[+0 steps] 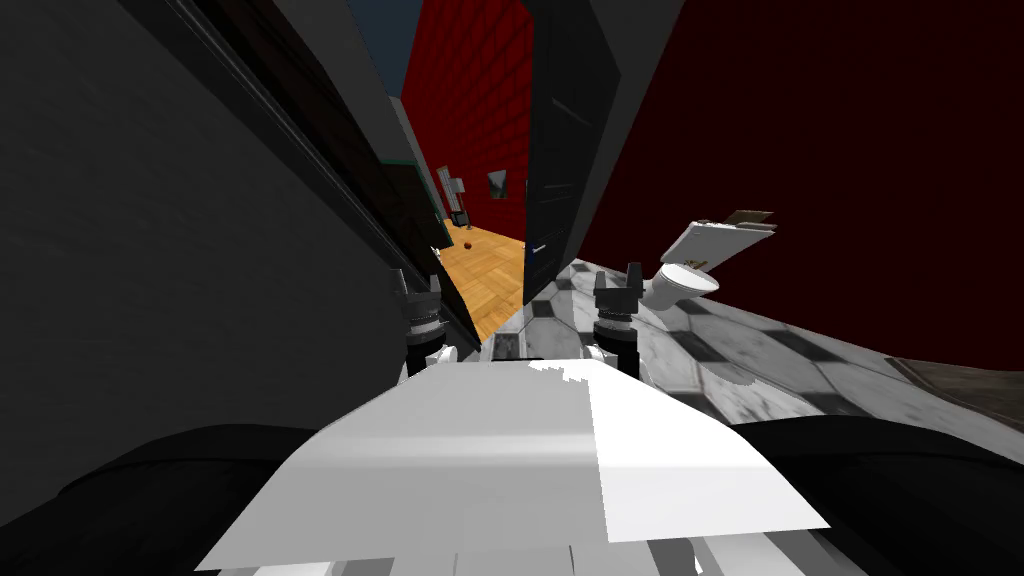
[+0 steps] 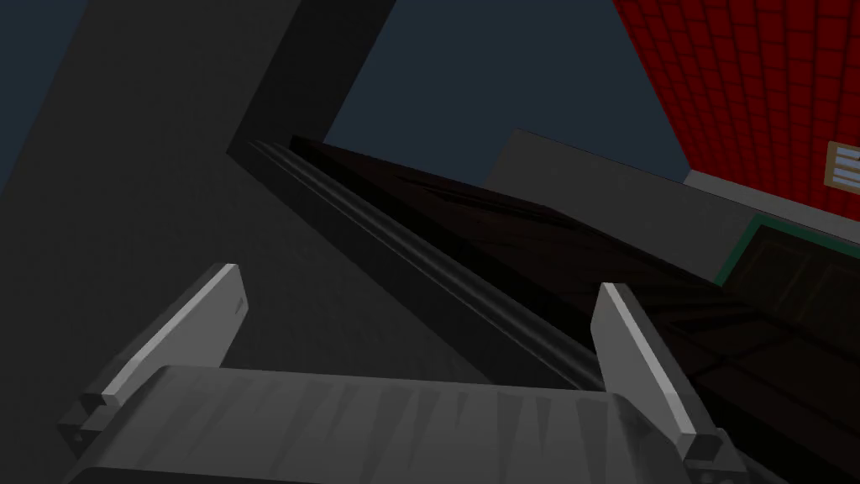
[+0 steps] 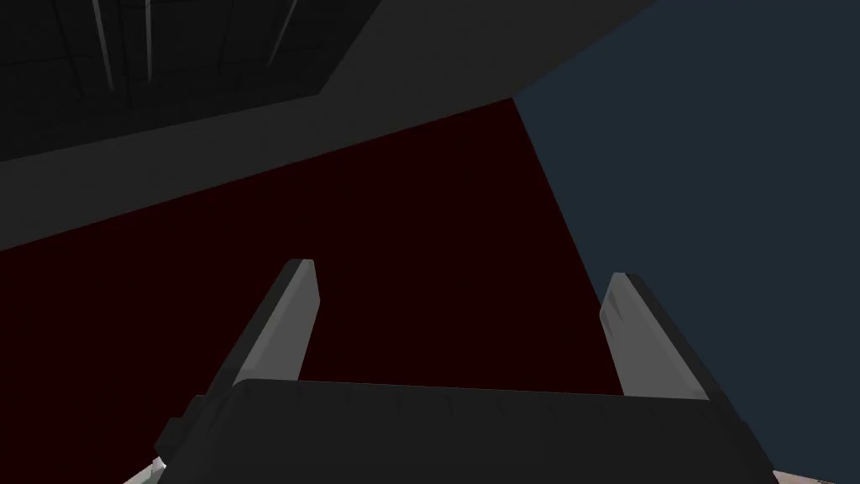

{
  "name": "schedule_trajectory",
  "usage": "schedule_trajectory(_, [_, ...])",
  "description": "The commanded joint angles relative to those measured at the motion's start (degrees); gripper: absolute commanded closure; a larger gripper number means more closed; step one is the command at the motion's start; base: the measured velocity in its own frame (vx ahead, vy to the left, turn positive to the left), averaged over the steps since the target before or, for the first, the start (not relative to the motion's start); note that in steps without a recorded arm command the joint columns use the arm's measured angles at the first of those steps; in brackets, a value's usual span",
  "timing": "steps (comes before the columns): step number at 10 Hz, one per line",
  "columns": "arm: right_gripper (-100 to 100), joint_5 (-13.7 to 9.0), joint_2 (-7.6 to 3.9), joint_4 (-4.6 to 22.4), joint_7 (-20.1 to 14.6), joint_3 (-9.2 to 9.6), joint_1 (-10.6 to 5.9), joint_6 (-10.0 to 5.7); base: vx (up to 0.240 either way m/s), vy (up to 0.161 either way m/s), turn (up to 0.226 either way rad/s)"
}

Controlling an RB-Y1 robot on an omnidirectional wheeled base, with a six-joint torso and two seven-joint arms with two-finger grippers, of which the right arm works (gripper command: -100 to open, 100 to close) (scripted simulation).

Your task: Push the door open

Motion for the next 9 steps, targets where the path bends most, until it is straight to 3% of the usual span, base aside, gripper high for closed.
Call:
schedule_trajectory(1, [-100, 0.0, -0.44, 1.6, 0.0, 0.52, -1.01, 0.42, 0.211, -0.016, 0.043])
schedule_trajectory(9, [-100, 0.0, -2.36, 11.2, 0.2, 3.78, -7.28, 3.01, 0.113, -0.15, 0.08])
